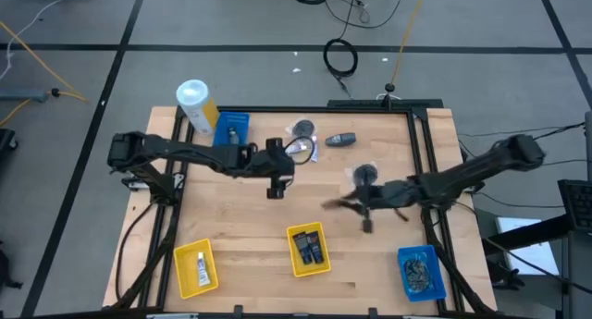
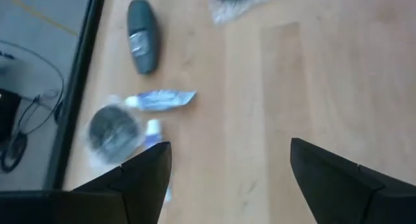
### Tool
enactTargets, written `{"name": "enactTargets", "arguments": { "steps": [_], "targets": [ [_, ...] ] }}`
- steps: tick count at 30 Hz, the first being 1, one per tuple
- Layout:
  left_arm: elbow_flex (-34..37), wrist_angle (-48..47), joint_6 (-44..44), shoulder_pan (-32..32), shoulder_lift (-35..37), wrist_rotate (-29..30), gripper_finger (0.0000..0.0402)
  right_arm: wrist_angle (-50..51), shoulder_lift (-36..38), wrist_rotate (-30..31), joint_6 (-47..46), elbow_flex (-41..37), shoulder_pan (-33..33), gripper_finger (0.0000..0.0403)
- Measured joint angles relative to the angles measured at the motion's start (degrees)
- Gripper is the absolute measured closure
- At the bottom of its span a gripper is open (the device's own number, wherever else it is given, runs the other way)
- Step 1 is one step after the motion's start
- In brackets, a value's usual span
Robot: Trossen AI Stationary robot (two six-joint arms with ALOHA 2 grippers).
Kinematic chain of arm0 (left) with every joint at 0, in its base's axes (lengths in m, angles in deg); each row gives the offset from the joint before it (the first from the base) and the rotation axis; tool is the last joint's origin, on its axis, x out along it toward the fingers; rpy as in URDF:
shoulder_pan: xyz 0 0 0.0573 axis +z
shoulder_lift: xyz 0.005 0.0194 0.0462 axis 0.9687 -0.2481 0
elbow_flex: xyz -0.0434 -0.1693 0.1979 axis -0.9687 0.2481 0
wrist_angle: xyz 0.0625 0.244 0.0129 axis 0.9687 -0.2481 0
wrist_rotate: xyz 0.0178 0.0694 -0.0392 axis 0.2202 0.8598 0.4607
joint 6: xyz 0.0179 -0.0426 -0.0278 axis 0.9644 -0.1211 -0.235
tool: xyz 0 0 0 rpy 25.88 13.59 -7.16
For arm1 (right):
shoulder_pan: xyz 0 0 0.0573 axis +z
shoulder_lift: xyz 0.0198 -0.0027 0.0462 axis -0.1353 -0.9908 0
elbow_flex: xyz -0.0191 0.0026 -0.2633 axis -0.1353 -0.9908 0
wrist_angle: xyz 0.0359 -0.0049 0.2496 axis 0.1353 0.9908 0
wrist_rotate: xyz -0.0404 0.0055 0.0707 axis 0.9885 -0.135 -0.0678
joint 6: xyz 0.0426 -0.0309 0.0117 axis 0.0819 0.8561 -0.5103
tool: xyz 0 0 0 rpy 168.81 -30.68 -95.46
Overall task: Pick & Place Travel size toiletries
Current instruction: Put the black hairbrush into the bottom blue bin
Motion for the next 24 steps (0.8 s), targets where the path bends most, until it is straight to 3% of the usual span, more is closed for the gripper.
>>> {"name": "enactTargets", "arguments": {
  "steps": [4, 8, 13, 21, 24],
  "targets": [
    [6.5, 11.2, -1.2, -2.6, 0.0, -0.4, 0.0094, 6.5, 8.2, -16.1, -21.6, 0.0, 3.9, 0.0372],
    [11.0, 21.9, -3.4, -4.9, 0.0, -0.7, 0.0094, 9.3, 12.0, -24.1, -43.7, 0.0, 10.1, 0.038],
    [14.2, 31.3, -5.0, -6.9, 0.0, -0.6, 0.0094, 18.8, 12.0, -21.8, -64.0, 0.0, 21.8, 0.0375],
    [14.3, 31.9, -5.9, -8.5, 0.0, -0.6, 0.0094, 23.2, 8.6, -13.8, -93.0, -0.1, 40.8, 0.0379],
    [14.3, 32.0, -6.5, -9.3, 0.0, -0.6, 0.0094, 25.0, 7.4, -13.9, -103.4, -0.1, 46.9, 0.0376]
  ]
}}
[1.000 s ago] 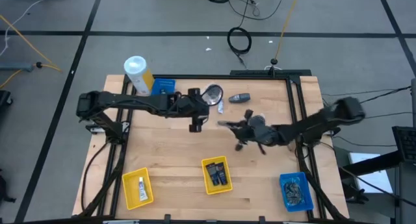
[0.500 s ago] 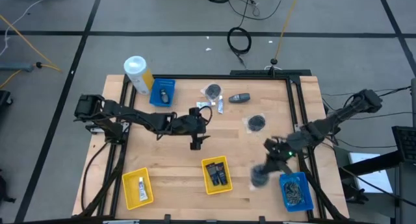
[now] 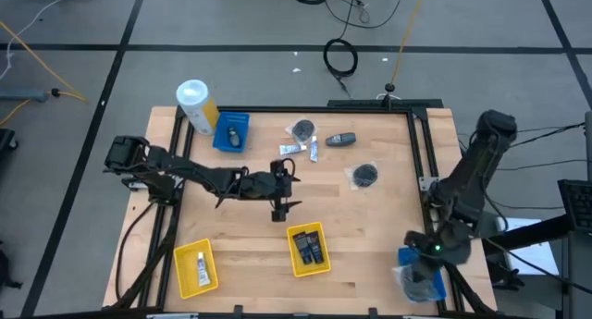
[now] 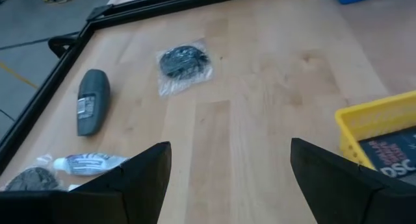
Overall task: Pick & Place Travel size toiletries
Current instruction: Put the black hairbrush into the bottom blue bin
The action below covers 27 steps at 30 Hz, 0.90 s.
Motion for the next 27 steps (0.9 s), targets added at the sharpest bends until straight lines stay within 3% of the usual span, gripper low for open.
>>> {"name": "enactTargets", "arguments": {
  "steps": [5, 15, 20, 27],
  "targets": [
    [0.0, 0.0, -0.2, -1.5, 0.0, 0.0, 0.0094, 7.6, -0.4, -2.7, -12.3, 0.0, 6.9, 0.0373],
    [0.0, 0.6, -0.7, -3.3, 0.0, 0.0, 0.0094, 20.1, 2.8, 0.1, -12.5, 0.0, 8.6, 0.0364],
    [0.0, 0.4, -0.9, -3.9, 0.0, 0.0, 0.0094, 13.9, 3.3, 4.8, -12.4, -2.8, 8.5, 0.0362],
    [0.0, 0.4, -1.3, -4.0, 0.0, 0.1, 0.0094, 1.2, 4.3, 3.0, -12.1, -11.6, 6.9, 0.0353]
  ]
}}
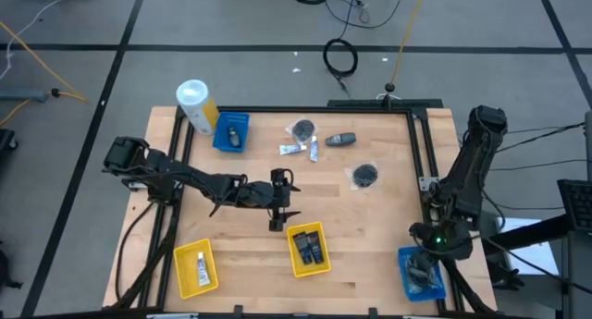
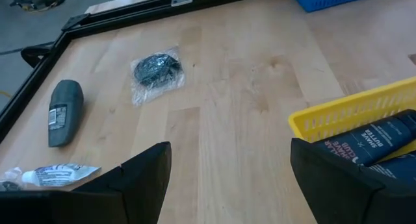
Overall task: Pick & Place Travel size toiletries
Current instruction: Put the black hairbrush into the bottom blue bin, then put the white toothpaste into the left yellow bin
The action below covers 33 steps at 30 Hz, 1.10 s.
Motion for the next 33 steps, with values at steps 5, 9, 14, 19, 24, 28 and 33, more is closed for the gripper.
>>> {"name": "enactTargets", "arguments": {
  "steps": [5, 9, 14, 19, 24, 28, 33],
  "targets": [
    [0.0, 0.0, 0.0, 0.0, 0.0, 0.1, 0.0094, 1.5, 4.4, 2.6, -1.4, -0.9, -0.3, 0.0308],
    [0.0, 0.0, 0.0, 0.0, 0.0, 0.1, 0.0094, 2.5, 7.3, 4.8, -2.1, -1.0, -0.3, 0.0255],
    [0.0, 0.0, -0.2, 0.0, 0.0, 0.1, 0.0094, 0.9, 11.2, 4.6, -5.4, -0.9, -0.3, 0.0207],
    [0.0, 0.0, -0.2, 0.0, 0.0, 0.1, 0.0094, -0.4, 15.2, 4.6, -7.4, -0.5, -0.3, 0.02],
    [0.0, 0.0, -0.3, 0.0, 0.0, 0.0, 0.0094, 1.2, 17.2, 4.6, -8.0, 1.8, -0.3, 0.0217],
    [0.0, 0.2, -0.3, 0.0, 0.0, 0.0, 0.0094, 6.7, 18.0, 4.6, -8.0, 5.8, -0.4, 0.0235],
    [0.0, 0.1, -0.5, 0.0, 0.0, 0.0, 0.0094, 14.1, 18.3, 5.1, -7.3, 9.4, -0.4, 0.0253]
  ]
}}
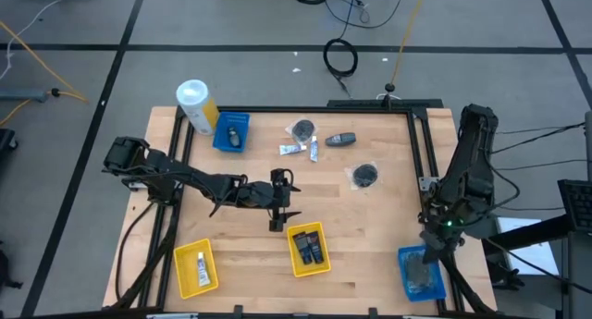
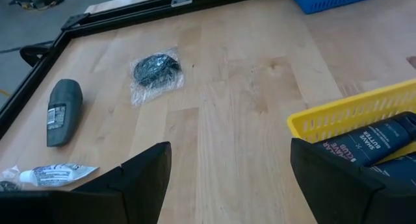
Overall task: Pick & Place Travel size toiletries
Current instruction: Put the white toothpaste into the left yellow bin
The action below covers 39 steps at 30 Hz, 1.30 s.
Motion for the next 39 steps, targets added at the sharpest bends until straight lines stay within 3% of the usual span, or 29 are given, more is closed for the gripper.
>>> {"name": "enactTargets", "arguments": {
  "steps": [3, 6, 9, 12, 14, 16, 18, 21, 23, 27, 29, 33, 39],
  "targets": [
    [0.0, -0.1, -0.2, 0.0, 0.0, 0.0, 0.0094, 3.0, -0.5, 6.5, 6.4, -0.4, 0.0, 0.0259],
    [0.0, -0.1, -0.2, 0.0, 0.0, 0.0, 0.0094, 0.6, -2.8, 27.3, 23.1, -3.2, -0.7, 0.0261],
    [0.0, 0.2, -0.1, 0.0, 0.0, 0.3, 0.0094, -13.9, -6.3, 47.3, 47.4, -7.4, -3.4, 0.0261],
    [0.0, 2.0, 0.4, 0.0, 0.0, 2.2, 0.0094, -39.0, -11.3, 54.1, 78.3, -12.5, -8.5, 0.0262],
    [0.0, 3.3, 0.9, 0.0, 0.0, 3.6, 0.0094, -59.3, -16.0, 53.1, 97.3, -16.6, -13.0, 0.0262],
    [0.0, 4.5, 1.2, 0.0, 0.0, 4.9, 0.0094, -79.3, -21.5, 47.1, 110.5, -20.3, -18.4, 0.0262],
    [0.0, 5.3, 1.8, 0.0, 0.0, 6.4, 0.0094, -94.1, -27.8, 37.8, 119.0, -23.1, -24.7, 0.0262],
    [0.0, 5.7, 2.1, 0.0, 0.0, 9.3, 0.0094, -107.2, -36.9, 26.0, 124.4, -23.8, -34.1, 0.0262],
    [0.0, 5.7, 2.8, 0.0, 0.0, 11.4, 0.0094, -109.6, -42.4, 22.3, 127.4, -22.2, -39.2, 0.0261],
    [0.0, 4.2, 4.3, 0.5, 0.0, 14.7, 0.0094, -109.0, -52.0, 22.0, 133.4, -16.3, -46.1, 0.0261],
    [0.0, 2.0, 0.1, 2.2, 0.0, 15.2, 0.0094, -107.7, -56.0, 21.9, 135.3, -13.3, -48.2, 0.0259],
    [0.0, -2.3, -12.1, 9.6, -0.7, 9.3, 0.0094, -102.8, -61.1, 21.2, 133.5, -8.6, -51.6, 0.0234],
    [0.1, 2.6, -9.2, 18.6, -7.2, 5.5, 0.0094, -95.4, -63.4, 20.3, 128.6, -5.2, -56.2, 0.0169]
  ]
}}
